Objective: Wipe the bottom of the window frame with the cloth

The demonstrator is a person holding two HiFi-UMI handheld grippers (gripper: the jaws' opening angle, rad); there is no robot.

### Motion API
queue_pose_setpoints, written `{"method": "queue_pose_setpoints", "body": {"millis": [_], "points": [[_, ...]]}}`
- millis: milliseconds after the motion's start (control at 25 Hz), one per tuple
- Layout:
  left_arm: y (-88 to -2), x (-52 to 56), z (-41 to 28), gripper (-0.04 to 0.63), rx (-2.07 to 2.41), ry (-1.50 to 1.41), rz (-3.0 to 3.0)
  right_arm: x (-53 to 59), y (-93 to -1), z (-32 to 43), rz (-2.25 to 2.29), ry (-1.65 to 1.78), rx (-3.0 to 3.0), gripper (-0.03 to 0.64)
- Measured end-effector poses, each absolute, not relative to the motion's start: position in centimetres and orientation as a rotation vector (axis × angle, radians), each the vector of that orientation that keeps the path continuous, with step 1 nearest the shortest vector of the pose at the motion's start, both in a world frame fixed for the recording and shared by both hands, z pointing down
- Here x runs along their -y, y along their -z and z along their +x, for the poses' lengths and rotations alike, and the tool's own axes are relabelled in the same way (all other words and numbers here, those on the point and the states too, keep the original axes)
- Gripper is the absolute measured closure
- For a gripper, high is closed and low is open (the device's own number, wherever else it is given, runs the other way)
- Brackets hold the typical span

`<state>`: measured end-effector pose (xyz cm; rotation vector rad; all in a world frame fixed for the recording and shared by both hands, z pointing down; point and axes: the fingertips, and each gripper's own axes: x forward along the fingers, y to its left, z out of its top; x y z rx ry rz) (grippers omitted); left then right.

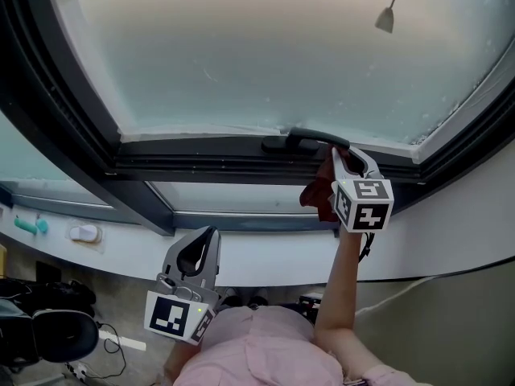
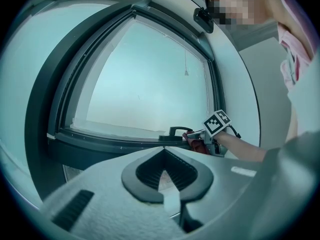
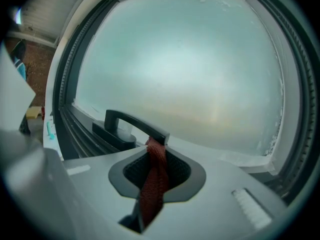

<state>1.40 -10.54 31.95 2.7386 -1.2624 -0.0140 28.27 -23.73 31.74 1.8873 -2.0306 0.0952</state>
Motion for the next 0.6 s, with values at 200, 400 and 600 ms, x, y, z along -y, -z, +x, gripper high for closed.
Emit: {"method": "queue_pose_setpoints", "body": {"millis": [200,400,600], "points": [[-31.9,10.7,2.2,0.597,1.260,0.015,2.744,23.9,-31.8,28.4,1.857,-0.117,2.071,0.568],[-32.0,10.7,2.7,0.597,1.263,0.010,2.739,23.8,-31.8,29.0,1.853,-0.125,2.087,0.568],[-31.9,10.7,3.3,0.597,1.261,0.013,2.741,23.7,-31.8,31.0,1.893,-0.140,2.050,0.568]]}}
